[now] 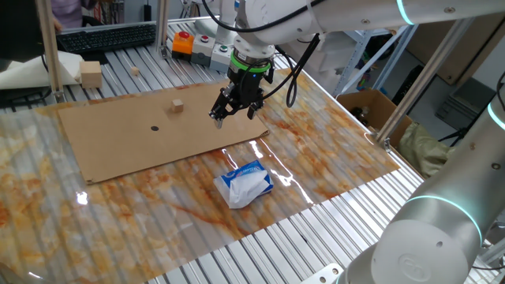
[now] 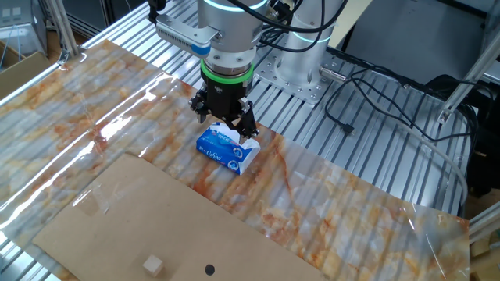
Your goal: Grab the block and place it at the designated location
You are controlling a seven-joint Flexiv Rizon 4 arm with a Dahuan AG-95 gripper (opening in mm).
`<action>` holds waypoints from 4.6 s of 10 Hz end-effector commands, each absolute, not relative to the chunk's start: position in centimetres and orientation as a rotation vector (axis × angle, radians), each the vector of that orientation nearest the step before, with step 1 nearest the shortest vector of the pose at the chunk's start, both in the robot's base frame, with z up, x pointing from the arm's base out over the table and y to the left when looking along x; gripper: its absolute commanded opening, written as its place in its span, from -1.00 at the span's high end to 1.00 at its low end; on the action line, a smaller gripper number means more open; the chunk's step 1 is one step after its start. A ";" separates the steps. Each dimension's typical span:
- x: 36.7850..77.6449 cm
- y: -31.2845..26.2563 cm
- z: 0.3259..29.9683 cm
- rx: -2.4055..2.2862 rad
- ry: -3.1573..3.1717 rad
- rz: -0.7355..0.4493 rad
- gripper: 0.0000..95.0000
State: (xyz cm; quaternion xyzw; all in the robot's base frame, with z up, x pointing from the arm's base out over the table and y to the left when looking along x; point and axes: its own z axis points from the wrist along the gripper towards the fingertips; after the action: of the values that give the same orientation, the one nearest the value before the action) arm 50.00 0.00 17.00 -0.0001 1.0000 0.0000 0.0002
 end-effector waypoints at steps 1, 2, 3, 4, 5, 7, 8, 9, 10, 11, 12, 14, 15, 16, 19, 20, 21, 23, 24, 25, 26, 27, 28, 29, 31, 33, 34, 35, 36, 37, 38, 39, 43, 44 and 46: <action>50.0 0.0 17.0 0.000 3.142 0.000 -1.00; 51.0 -0.2 17.2 0.403 3.102 0.028 1.00; 51.6 -0.4 17.1 0.427 3.097 0.027 1.00; 51.8 -0.4 17.0 0.431 3.096 0.027 1.00; 51.9 -0.3 16.9 0.431 3.096 0.027 1.00; 52.6 -0.3 16.5 0.418 3.092 0.023 1.00; 53.3 -0.5 16.3 0.413 3.092 0.023 1.00; 53.6 -0.6 16.2 0.408 3.092 0.023 1.00; 54.7 -0.9 16.1 0.382 3.095 0.021 1.00; 55.5 -1.2 16.1 0.359 3.098 0.019 1.00; 56.3 -1.5 16.0 0.340 3.100 0.019 1.00; 57.9 -1.9 15.8 0.318 3.103 0.019 1.00; 59.0 -2.2 15.7 0.307 3.104 0.018 1.00; 59.9 -2.3 15.7 0.296 3.103 0.012 1.00; 60.4 -2.1 15.5 0.241 3.094 -0.008 1.00; 60.5 -2.1 15.5 0.269 3.090 -0.003 1.00; 60.5 -2.1 15.4 0.265 3.091 -0.002 1.00; 60.5 -2.1 15.4 0.255 3.096 0.008 1.00; 60.5 -2.1 15.4 0.240 3.097 0.014 1.00; 60.5 -2.1 15.4 0.223 3.098 0.014 1.00; 60.5 -2.1 15.4 0.225 3.098 0.013 1.00; 60.5 -2.1 15.4 0.212 3.102 0.012 1.00; 60.5 -2.1 15.4 0.188 3.115 0.010 1.00; 60.5 -2.1 15.4 0.160 3.121 0.006 1.00; 60.5 -2.1 15.4 0.121 3.129 0.002 1.00; 60.5 -2.1 15.4 0.080 3.129 0.004 1.00; 60.5 -2.1 15.4 0.051 3.130 0.004 1.00; 60.5 -2.1 15.4 0.032 3.123 0.003 1.00; 60.5 -2.1 15.4 0.014 3.115 0.003 1.00; 60.5 -2.1 15.4 0.011 3.111 0.005 1.00; 60.5 -2.1 15.4 0.037 3.106 0.006 1.00; 60.5 -2.1 15.4 0.058 3.106 0.009 1.00; 60.5 -2.1 15.4 0.157 3.078 0.007 1.00; 60.5 -2.1 15.4 0.166 3.074 0.007 1.00; 61.6 -2.0 15.7 0.210 3.052 0.044 0.20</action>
State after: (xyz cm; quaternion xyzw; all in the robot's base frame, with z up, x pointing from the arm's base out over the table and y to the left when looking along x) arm 61.36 -2.02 15.91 0.0686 0.9967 0.0088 0.0434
